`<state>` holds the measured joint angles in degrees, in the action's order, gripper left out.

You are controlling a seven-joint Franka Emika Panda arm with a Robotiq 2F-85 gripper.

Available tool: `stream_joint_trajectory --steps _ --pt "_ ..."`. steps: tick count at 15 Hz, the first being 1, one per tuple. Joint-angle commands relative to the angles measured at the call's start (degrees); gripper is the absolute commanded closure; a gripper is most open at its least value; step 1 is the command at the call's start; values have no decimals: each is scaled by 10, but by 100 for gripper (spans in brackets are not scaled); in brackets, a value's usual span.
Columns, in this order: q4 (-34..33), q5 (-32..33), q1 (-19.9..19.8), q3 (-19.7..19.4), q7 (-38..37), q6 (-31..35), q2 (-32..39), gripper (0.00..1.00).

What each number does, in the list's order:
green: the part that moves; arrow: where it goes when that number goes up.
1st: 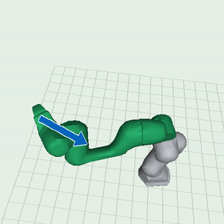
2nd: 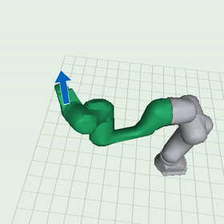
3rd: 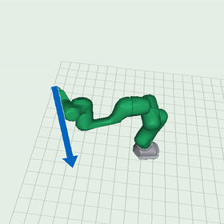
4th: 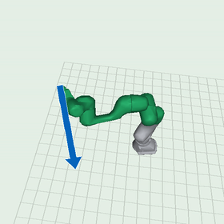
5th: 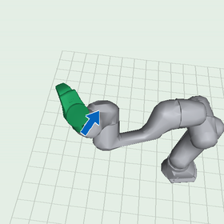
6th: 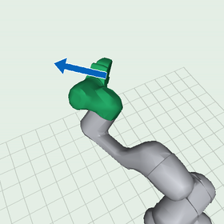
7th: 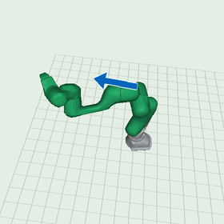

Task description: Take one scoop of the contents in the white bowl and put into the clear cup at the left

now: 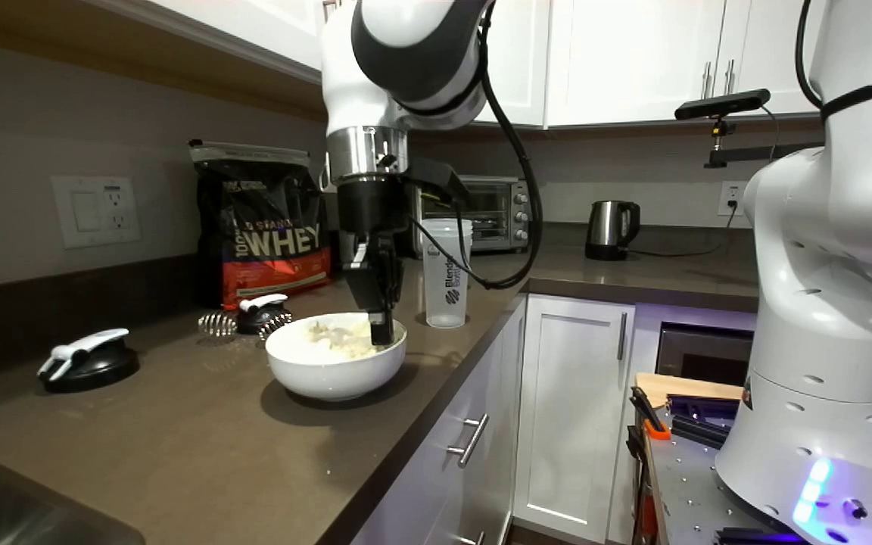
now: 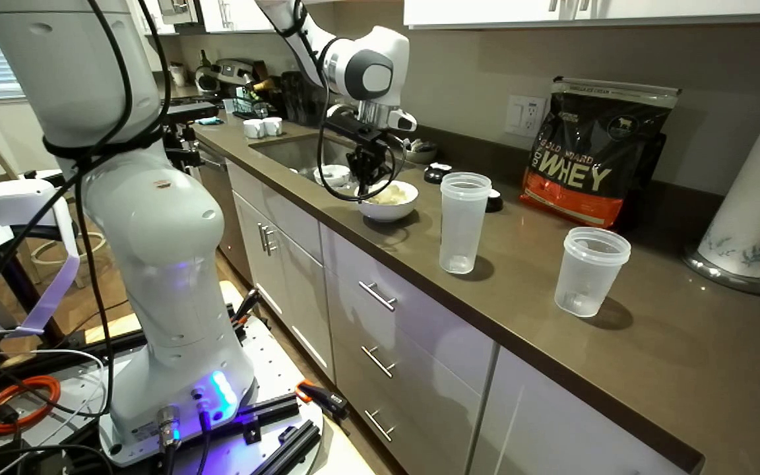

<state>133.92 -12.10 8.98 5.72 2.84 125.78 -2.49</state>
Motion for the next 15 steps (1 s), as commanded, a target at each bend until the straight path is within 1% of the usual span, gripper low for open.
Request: stream_joint_trajectory --steps 1,15 --pt "4 -16 -9 0 26 10 -2 99" --pt "-12 -8 -13 -8 43 -24 -19 99"
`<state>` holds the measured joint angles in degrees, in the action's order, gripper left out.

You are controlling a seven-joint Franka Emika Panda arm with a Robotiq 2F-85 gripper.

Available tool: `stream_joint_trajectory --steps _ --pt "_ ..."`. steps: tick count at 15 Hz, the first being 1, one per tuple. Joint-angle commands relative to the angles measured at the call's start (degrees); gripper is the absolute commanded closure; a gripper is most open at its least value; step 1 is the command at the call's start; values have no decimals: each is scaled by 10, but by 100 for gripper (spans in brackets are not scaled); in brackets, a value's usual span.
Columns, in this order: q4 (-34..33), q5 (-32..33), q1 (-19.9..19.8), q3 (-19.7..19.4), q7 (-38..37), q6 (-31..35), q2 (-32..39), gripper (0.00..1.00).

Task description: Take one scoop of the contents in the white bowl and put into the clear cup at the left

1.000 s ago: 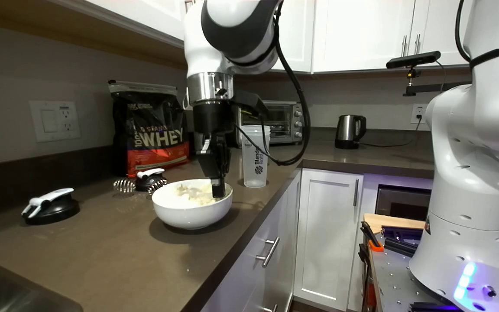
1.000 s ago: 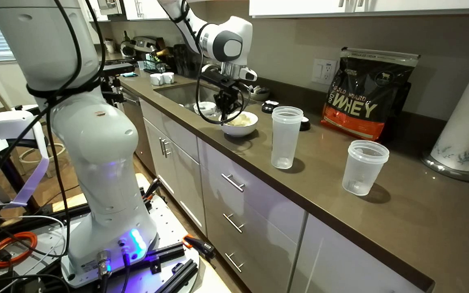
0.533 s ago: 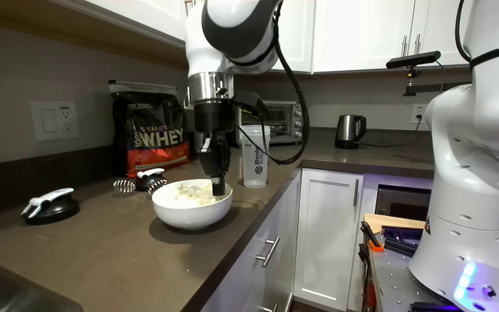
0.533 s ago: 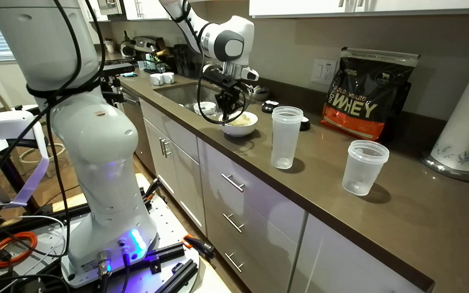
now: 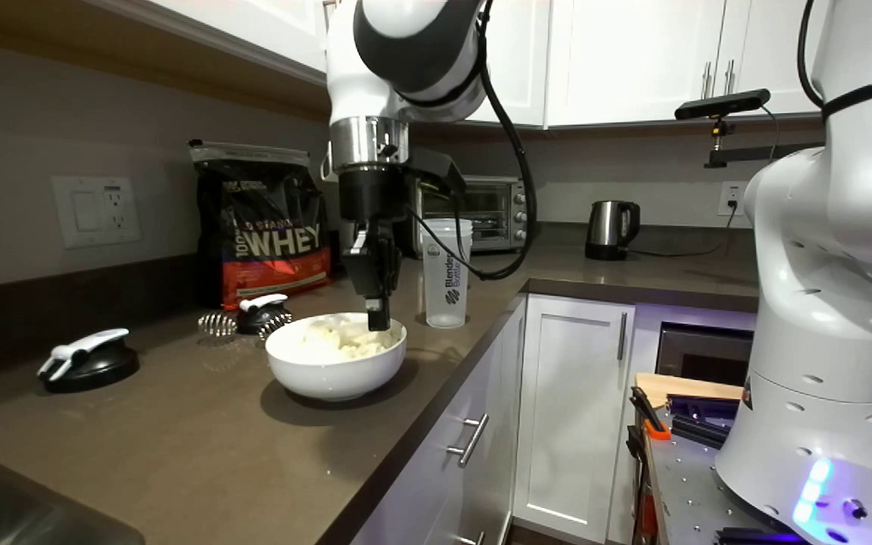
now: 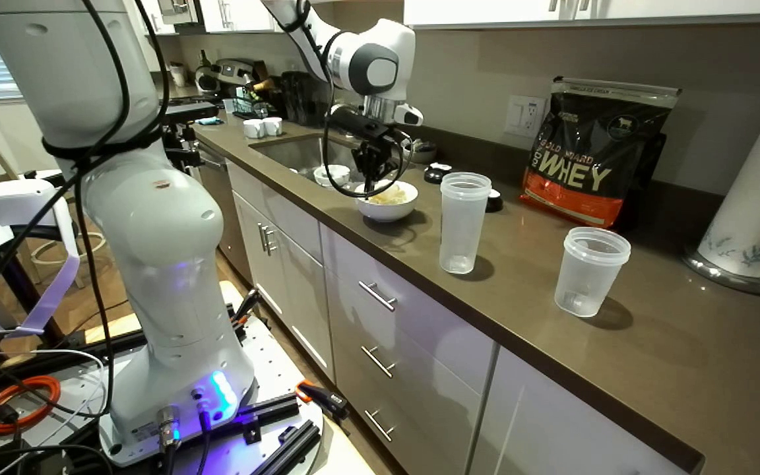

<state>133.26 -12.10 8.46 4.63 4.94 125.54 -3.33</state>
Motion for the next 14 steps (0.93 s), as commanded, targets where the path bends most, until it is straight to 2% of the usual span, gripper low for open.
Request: stream_joint_trajectory --steps 1,14 --pt "-7 -10 -7 2 24 -28 -12 99" --pt "-44 -51 -13 -17 61 -142 -42 99"
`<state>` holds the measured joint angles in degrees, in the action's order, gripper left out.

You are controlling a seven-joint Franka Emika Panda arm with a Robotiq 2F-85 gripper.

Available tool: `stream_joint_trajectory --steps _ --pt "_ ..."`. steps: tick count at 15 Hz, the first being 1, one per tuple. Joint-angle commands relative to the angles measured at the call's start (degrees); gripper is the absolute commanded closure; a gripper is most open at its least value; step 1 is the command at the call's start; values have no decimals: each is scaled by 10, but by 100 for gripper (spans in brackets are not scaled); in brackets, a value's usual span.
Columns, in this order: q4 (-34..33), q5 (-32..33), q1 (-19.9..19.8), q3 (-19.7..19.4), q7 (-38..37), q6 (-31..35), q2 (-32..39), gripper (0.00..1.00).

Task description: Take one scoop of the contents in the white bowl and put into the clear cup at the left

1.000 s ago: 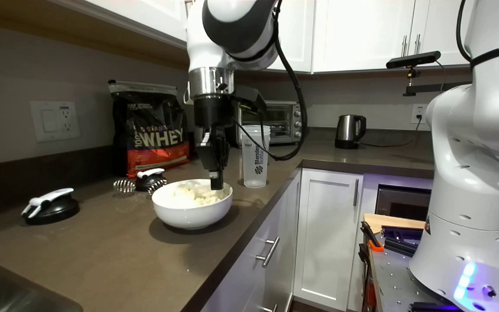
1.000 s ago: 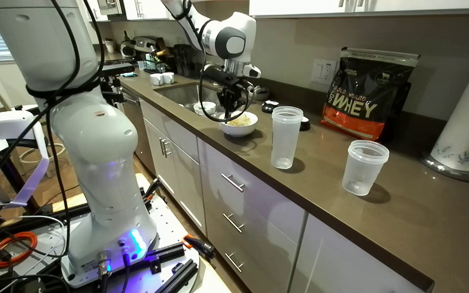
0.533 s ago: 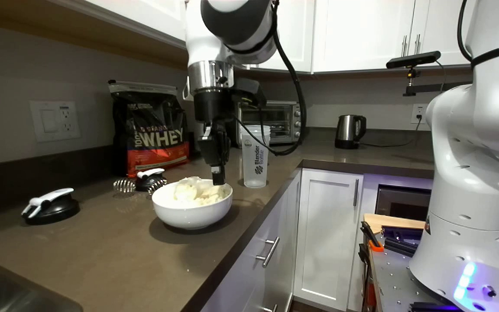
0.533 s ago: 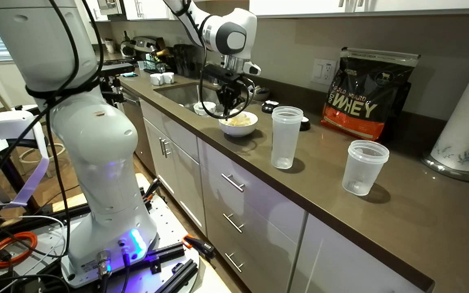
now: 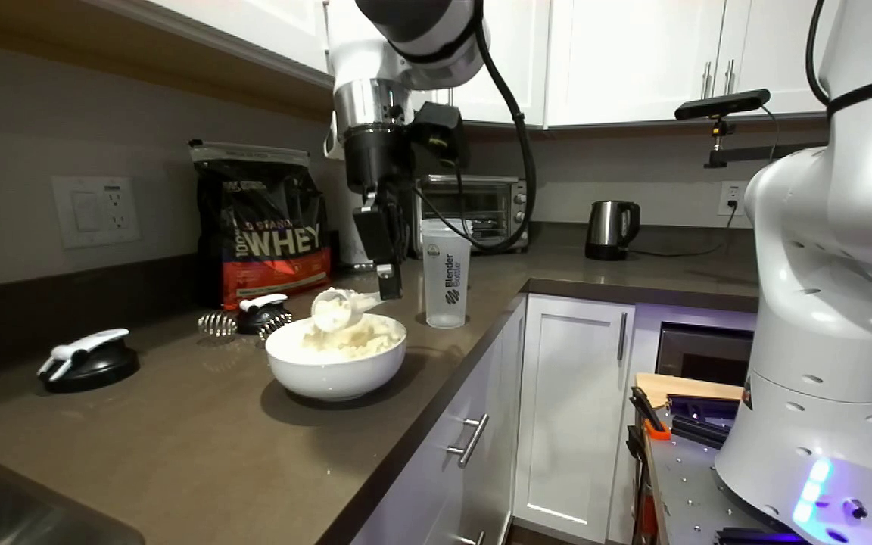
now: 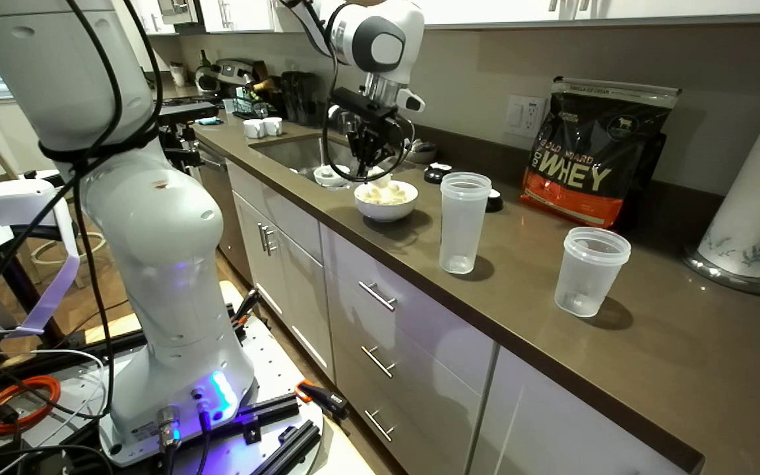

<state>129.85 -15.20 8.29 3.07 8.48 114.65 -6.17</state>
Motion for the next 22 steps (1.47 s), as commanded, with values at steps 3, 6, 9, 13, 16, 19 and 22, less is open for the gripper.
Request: stream_joint_trajectory --steps 3,6,9,13,16,19,22 --pt "-22 -26 -13 -9 33 -61 -23 99" --pt "-35 -35 -14 -17 38 -82 -31 99" --pt "-51 -43 -20 -24 40 -103 -38 99" --pt "-71 -47 -29 -34 40 -124 -47 99" --pt "-82 -45 -36 -41 39 -136 -55 99" --pt "-84 -43 -42 -49 37 -145 -64 99" --pt "-79 -40 -49 -57 36 -157 -78 99"
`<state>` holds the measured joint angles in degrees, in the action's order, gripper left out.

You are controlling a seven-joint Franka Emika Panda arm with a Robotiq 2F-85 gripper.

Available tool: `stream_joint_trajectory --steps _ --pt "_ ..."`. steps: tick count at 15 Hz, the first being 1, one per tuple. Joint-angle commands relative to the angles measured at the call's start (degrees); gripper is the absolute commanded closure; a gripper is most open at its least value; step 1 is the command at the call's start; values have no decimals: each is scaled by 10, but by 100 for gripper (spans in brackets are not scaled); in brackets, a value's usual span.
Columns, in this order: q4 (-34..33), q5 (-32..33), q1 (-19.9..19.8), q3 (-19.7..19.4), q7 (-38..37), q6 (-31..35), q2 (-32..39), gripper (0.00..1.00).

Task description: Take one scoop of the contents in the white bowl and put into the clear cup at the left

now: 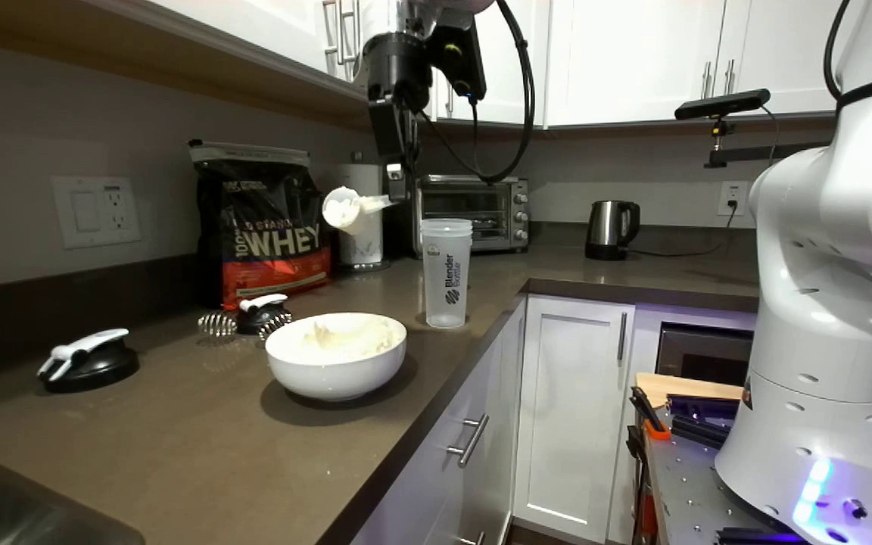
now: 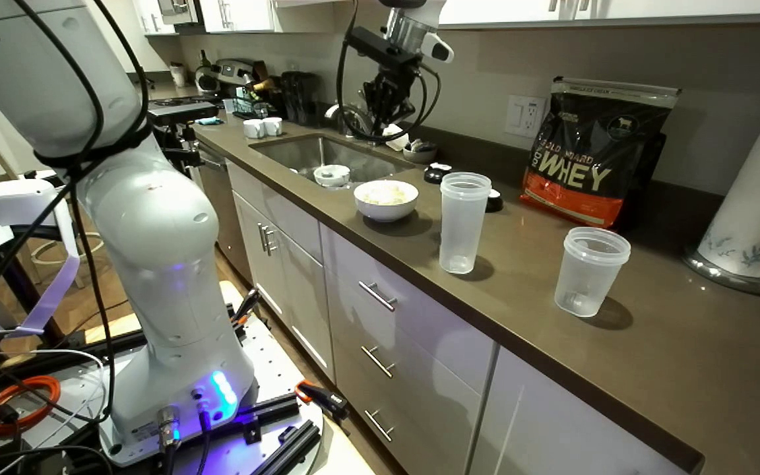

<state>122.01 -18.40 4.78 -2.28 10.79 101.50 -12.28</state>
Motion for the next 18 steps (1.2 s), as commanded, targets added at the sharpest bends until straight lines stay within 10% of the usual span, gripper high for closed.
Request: stream_joint_trajectory --steps 1,18 --pt "0 -5 -18 -6 12 -29 -22 99" --pt "12 54 -86 -59 -3 -63 -75 99"
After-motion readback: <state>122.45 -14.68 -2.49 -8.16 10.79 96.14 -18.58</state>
